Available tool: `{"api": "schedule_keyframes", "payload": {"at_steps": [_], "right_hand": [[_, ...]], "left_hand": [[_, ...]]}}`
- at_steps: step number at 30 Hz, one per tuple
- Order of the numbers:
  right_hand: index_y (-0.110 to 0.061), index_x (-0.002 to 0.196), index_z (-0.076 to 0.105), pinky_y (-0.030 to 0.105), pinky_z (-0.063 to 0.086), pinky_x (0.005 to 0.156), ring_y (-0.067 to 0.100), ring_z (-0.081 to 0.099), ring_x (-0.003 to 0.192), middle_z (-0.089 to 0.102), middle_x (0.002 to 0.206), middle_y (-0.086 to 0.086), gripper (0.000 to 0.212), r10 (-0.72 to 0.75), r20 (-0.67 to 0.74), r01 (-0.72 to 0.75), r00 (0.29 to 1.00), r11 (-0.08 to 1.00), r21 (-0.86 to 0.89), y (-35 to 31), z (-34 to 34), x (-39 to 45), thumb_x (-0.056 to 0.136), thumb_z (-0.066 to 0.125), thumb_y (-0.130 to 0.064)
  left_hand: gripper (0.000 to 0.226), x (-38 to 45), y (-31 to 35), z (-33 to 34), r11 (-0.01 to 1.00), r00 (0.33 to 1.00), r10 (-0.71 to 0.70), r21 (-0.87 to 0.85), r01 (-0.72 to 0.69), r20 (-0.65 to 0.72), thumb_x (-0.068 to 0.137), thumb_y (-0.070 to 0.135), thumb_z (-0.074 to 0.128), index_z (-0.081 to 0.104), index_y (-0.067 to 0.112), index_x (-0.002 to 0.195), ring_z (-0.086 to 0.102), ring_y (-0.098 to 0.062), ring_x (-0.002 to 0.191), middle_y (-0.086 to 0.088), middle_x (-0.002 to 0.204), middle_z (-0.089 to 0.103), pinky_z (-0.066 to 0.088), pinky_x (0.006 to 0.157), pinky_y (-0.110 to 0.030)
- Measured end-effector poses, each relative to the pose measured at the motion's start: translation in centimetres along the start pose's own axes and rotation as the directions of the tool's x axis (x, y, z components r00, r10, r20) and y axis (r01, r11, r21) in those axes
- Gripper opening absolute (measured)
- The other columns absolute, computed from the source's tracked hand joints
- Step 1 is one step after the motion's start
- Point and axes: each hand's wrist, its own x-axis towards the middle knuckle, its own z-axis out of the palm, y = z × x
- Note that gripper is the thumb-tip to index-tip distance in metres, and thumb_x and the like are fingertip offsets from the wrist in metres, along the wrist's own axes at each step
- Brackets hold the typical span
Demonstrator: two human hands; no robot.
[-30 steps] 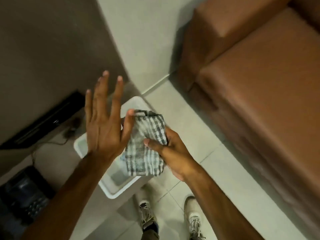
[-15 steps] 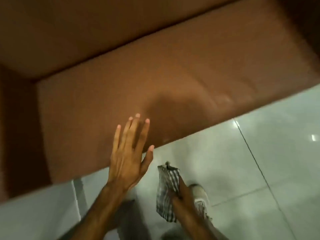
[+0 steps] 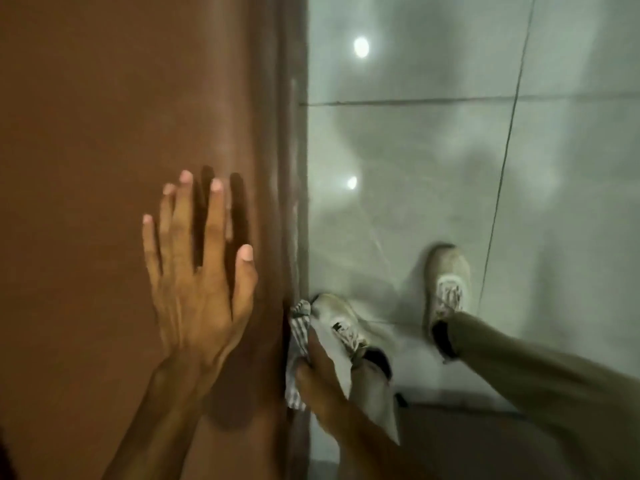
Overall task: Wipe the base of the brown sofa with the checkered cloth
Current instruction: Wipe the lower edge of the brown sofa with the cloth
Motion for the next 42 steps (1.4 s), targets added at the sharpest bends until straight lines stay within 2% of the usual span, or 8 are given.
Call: {"api": "schedule_keyframes", "payload": {"at_steps": [3,10,17,22,29,36,39,42], "right_hand": [[-0.037,0.160,0.046,0.042,0.033,0.131,0.027,0.039,0.159,0.036,0.175,0.002,0.054,0.024,0.023,-0.030,0.999,0.947,0.321,1.5,3.0,3.0,0.109,0.046,-0.021],[-0.068,0.154,0.033,0.051,0.023,0.134,0.009,0.032,0.161,0.037,0.171,-0.024,0.093,0.007,-0.056,0.020,0.998,0.884,0.468,2.0,4.0,11.1,0.070,0.037,-0.107],[-0.061,0.160,0.025,0.040,0.008,0.135,0.000,0.018,0.161,0.019,0.176,-0.026,0.091,-0.095,-0.004,0.081,0.995,0.825,0.560,0.4,3.9,8.5,0.077,0.036,-0.098],[-0.079,0.149,0.015,0.033,0.006,0.130,0.000,0.008,0.164,0.011,0.177,-0.029,0.044,-0.408,-0.038,0.396,0.912,0.853,0.340,-7.3,3.1,13.2,0.106,0.021,-0.069],[-0.049,0.164,0.010,0.049,0.004,0.138,0.006,0.002,0.167,0.004,0.179,-0.020,0.057,-0.298,-0.043,0.288,0.954,0.860,0.421,-2.9,3.5,11.8,0.114,0.037,-0.045],[-0.080,0.145,0.028,0.008,0.002,0.119,-0.040,0.005,0.138,0.017,0.162,-0.048,0.042,-0.529,-0.048,0.528,0.847,0.829,0.185,-13.1,2.1,10.7,0.114,0.032,-0.052],[-0.044,0.158,0.046,0.029,0.028,0.126,0.005,0.037,0.141,0.041,0.155,-0.007,0.045,-0.549,-0.261,0.575,0.794,0.817,0.031,-18.2,2.0,14.9,0.114,0.043,-0.037],[-0.030,0.160,0.044,0.052,0.024,0.131,0.030,0.032,0.156,0.035,0.169,0.007,0.047,-0.359,-0.269,0.418,0.894,0.884,0.208,-18.2,1.9,18.3,0.114,0.045,-0.032]], "left_hand": [[0.066,3.0,0.4,2.4,0.998,0.997,0.064,-0.005,-0.064,0.042,0.118,0.042,0.029,0.026,0.012,0.177,0.016,-0.044,0.173,-0.024,0.185,0.019,0.010,0.141,-0.063],[0.072,3.9,-1.7,6.0,0.980,0.988,0.082,0.168,-0.103,0.127,0.115,0.057,0.016,-0.003,0.031,0.180,0.032,-0.050,0.166,-0.014,0.188,0.012,0.035,0.132,-0.064],[0.068,4.2,0.3,5.0,0.993,0.994,0.106,0.060,-0.105,-0.013,0.119,0.039,0.033,0.021,0.004,0.177,0.017,-0.050,0.172,-0.030,0.184,0.016,0.018,0.137,-0.068],[0.067,6.6,-0.5,5.2,0.994,0.993,0.109,0.013,-0.109,-0.038,0.120,0.038,0.034,0.022,0.004,0.177,0.016,-0.048,0.172,-0.028,0.184,0.017,0.017,0.137,-0.069],[0.070,7.3,-0.7,5.1,0.995,0.994,0.098,0.000,-0.098,-0.046,0.119,0.046,0.027,0.019,0.010,0.178,0.009,-0.040,0.175,-0.021,0.187,0.011,0.007,0.142,-0.058],[0.070,9.9,0.4,4.2,0.997,0.997,0.080,-0.025,-0.080,0.001,0.117,0.042,0.031,0.013,0.017,0.180,0.000,-0.037,0.176,-0.016,0.189,0.003,0.004,0.142,-0.060],[0.069,14.0,-0.1,3.7,0.993,0.992,0.117,0.029,-0.116,-0.042,0.119,0.040,0.033,0.013,0.014,0.180,0.006,-0.041,0.175,-0.019,0.188,0.006,0.007,0.142,-0.058],[0.069,17.9,-1.1,3.7,0.980,0.988,0.145,0.142,-0.137,-0.044,0.121,0.040,0.033,0.007,0.015,0.180,0.011,-0.041,0.174,-0.018,0.188,0.007,0.015,0.141,-0.059]]}}
